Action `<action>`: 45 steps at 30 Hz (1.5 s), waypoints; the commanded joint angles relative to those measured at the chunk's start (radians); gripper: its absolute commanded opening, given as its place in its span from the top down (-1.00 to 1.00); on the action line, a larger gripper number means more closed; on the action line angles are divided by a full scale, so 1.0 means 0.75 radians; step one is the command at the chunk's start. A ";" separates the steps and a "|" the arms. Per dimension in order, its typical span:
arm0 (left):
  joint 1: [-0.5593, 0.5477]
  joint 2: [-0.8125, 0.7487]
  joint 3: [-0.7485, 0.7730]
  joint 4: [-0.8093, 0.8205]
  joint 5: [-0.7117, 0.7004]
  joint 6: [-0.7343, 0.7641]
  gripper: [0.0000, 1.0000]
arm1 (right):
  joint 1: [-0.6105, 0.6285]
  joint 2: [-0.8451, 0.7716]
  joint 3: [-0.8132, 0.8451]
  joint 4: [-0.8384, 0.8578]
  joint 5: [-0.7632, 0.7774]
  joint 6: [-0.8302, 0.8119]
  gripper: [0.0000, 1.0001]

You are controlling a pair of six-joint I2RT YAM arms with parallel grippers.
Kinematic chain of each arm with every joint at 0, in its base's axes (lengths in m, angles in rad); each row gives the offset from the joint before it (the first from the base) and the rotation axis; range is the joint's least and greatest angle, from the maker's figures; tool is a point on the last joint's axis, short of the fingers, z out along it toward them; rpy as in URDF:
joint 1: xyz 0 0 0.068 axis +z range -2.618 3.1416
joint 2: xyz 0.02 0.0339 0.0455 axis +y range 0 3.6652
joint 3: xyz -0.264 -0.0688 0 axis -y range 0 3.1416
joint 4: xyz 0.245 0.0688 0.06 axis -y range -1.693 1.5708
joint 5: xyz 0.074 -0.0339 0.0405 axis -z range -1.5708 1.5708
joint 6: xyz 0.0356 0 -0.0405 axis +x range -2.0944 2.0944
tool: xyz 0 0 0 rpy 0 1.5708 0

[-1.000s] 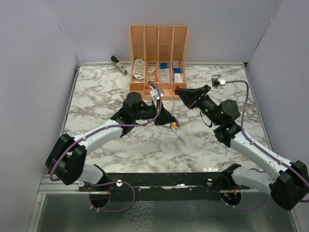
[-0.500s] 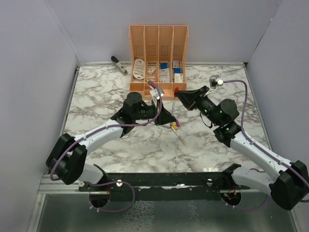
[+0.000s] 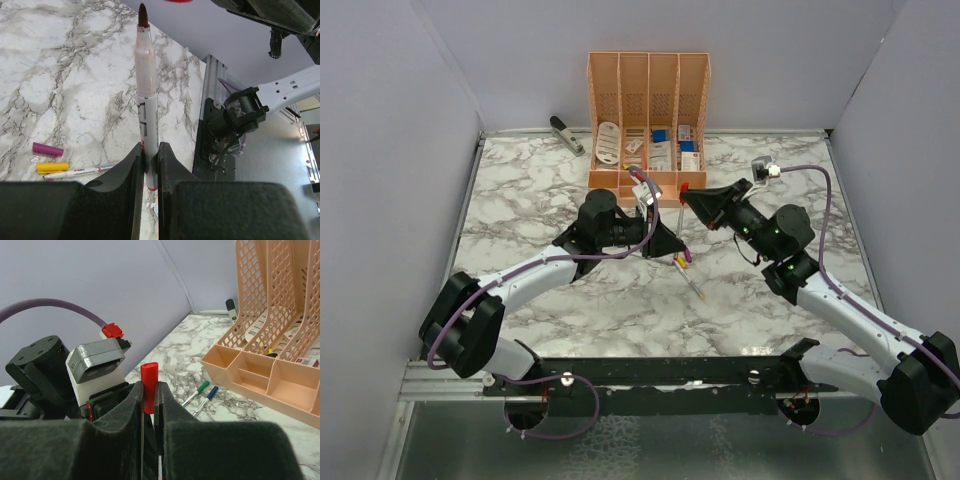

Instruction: Insert the pens into the pen caps

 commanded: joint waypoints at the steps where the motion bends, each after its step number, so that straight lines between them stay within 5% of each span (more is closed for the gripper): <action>1: -0.008 -0.007 0.036 0.051 -0.012 0.010 1.00 | -0.004 -0.034 -0.024 -0.024 -0.014 -0.034 0.97; 45: -0.008 -0.048 -0.001 0.051 -0.011 -0.005 1.00 | -0.004 0.028 -0.016 -0.013 -0.044 -0.066 0.98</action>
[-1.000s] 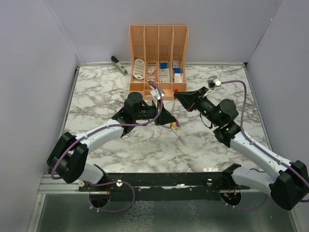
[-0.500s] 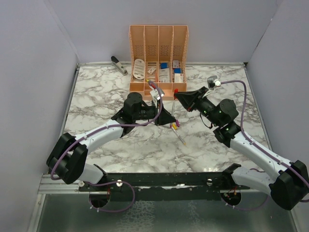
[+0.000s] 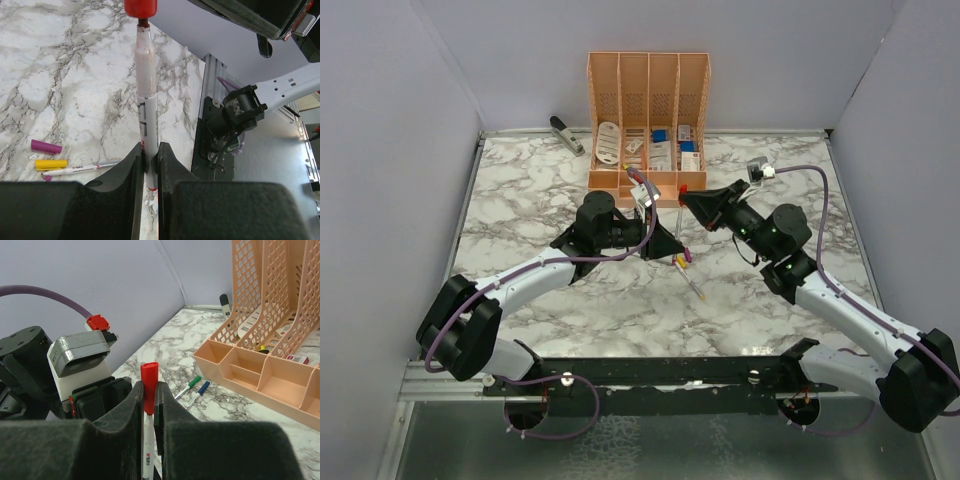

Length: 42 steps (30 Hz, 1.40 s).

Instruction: Insert the pens into the pen caps

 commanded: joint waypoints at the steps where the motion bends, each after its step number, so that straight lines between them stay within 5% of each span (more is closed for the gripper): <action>1: -0.007 -0.020 0.023 0.051 -0.016 -0.003 1.00 | -0.004 0.012 -0.009 -0.006 -0.038 0.008 0.98; 24: -0.005 -0.046 0.171 0.049 -0.165 0.005 1.00 | 0.008 0.028 -0.015 -0.259 -0.175 -0.092 0.98; 42: -0.005 -0.185 0.241 0.001 -0.634 0.143 1.00 | 0.162 0.175 0.050 -0.526 0.110 -0.196 0.98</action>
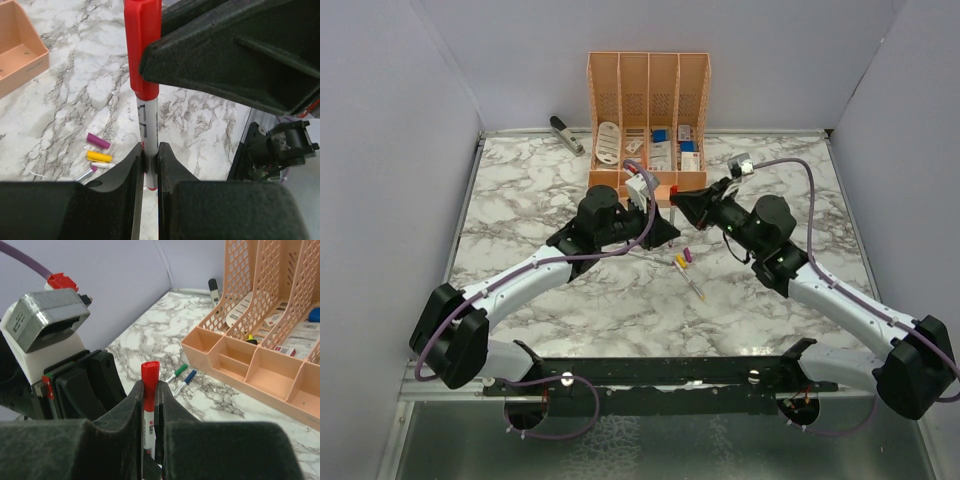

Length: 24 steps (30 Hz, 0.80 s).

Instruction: Insert the pens into the pen caps

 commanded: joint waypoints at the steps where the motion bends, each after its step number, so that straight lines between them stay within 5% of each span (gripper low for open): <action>1: 0.021 -0.115 0.134 0.261 -0.237 0.066 1.00 | 0.084 0.088 -0.048 -0.367 0.043 -0.044 0.98; 24: 0.084 -0.166 0.161 0.045 -0.407 0.148 1.00 | 0.189 0.272 0.125 -0.459 0.133 -0.105 0.98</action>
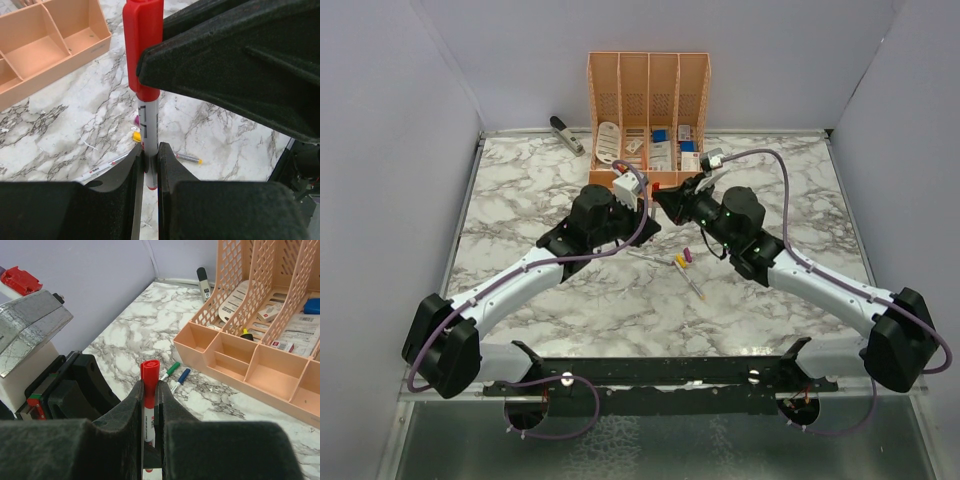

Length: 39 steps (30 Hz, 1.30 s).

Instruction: Insert the pens into the pen caps

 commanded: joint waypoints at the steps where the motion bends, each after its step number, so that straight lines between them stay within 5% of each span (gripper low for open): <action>1: 0.048 -0.084 0.163 0.238 -0.175 0.034 1.00 | 0.037 0.075 -0.024 -0.394 -0.097 -0.055 0.98; 14: 0.049 0.018 0.039 0.049 -0.138 -0.016 1.00 | 0.037 0.001 0.201 -0.339 0.039 -0.122 0.32; 27: 0.082 0.271 0.241 -0.425 -0.406 0.018 1.00 | 0.037 -0.105 0.252 -0.453 0.427 -0.183 0.28; 39: 0.256 0.533 0.334 -0.616 -0.252 -0.047 1.00 | 0.037 -0.116 0.195 -0.543 0.511 -0.115 0.30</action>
